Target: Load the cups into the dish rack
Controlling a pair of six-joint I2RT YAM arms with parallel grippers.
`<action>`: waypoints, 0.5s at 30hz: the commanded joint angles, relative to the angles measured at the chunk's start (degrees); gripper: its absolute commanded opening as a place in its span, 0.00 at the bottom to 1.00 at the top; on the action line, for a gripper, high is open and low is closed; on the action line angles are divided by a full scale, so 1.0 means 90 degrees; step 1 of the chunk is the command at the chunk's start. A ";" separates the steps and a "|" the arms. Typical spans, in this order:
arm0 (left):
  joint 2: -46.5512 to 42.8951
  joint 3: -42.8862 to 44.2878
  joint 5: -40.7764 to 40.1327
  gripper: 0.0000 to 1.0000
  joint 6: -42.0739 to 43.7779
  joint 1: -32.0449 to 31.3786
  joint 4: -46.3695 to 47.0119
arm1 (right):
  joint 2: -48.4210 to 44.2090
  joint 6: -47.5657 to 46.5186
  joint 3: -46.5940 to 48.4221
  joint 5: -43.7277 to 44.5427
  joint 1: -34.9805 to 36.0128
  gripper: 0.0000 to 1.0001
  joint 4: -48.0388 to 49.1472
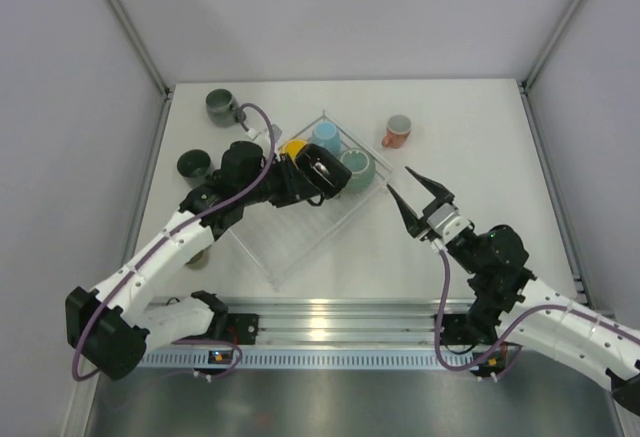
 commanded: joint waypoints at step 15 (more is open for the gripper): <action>-0.0158 0.0479 -0.2723 0.00 0.1839 -0.0190 -0.0657 | -0.0092 0.0033 -0.0035 0.0498 0.0102 0.48 0.0219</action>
